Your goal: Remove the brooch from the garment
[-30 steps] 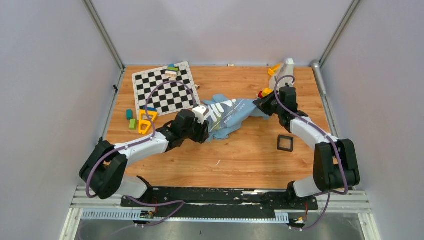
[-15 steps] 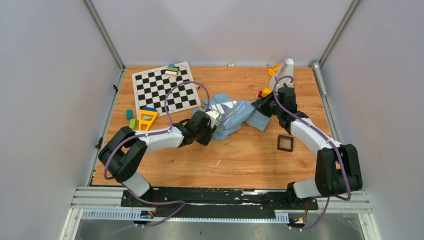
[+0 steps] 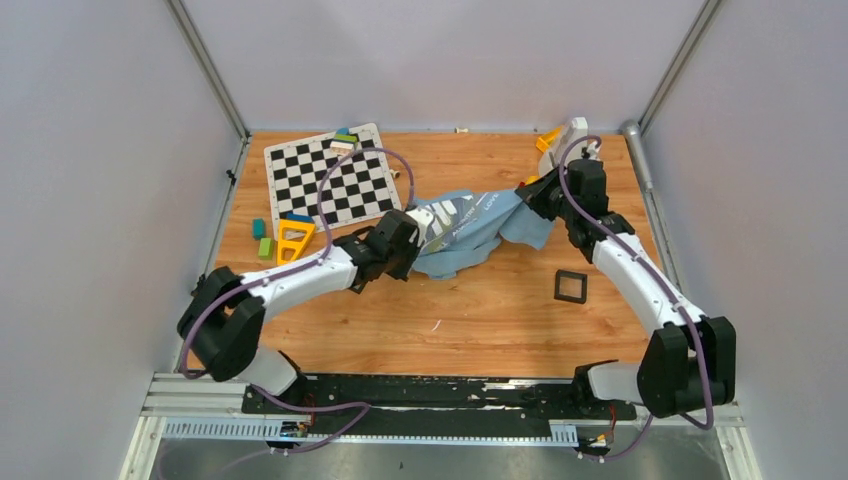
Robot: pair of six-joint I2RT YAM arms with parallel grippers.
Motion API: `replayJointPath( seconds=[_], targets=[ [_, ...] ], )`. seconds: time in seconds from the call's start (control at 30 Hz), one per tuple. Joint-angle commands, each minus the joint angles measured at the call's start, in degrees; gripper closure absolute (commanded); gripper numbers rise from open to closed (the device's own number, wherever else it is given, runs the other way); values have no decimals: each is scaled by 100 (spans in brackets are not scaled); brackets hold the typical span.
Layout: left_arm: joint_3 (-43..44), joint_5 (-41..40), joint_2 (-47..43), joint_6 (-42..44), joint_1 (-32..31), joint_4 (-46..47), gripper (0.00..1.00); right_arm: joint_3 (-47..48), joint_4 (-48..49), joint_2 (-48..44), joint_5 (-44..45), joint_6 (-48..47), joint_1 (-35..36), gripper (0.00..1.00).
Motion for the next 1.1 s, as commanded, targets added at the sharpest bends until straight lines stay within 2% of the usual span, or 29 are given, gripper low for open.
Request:
replayJointPath(
  seconds=[0.0, 0.17, 0.37, 0.6, 0.73, 0.93, 1.07],
  targets=[
    [1004, -176, -1069, -183, 2, -1010, 100, 756, -294, -576, 671, -414, -157, 100],
    [2236, -245, -1693, -308, 27, -2318, 100, 1462, -911, -876, 687, -732, -379, 100],
    [4020, -307, -2039, -114, 31, -3611, 100, 2081, -1637, -1548, 523, -1172, -390, 100],
    [5022, -310, -2405, -178, 35, -4525, 100, 2350, -2460, -2368, -258, -1497, -390, 100],
    [5732, -338, -1909, -36, 283, -4713, 100, 2637, -2581, -2404, -325, -1502, -387, 100],
    [7051, 650, -672, 102, 1341, -4721, 100, 3079, -2289, -1838, -496, -1326, -386, 100],
    [8650, 1461, 452, 17, 2093, -4940, 100, 3517, -1684, -1231, -705, -944, -393, 100]
  ],
)
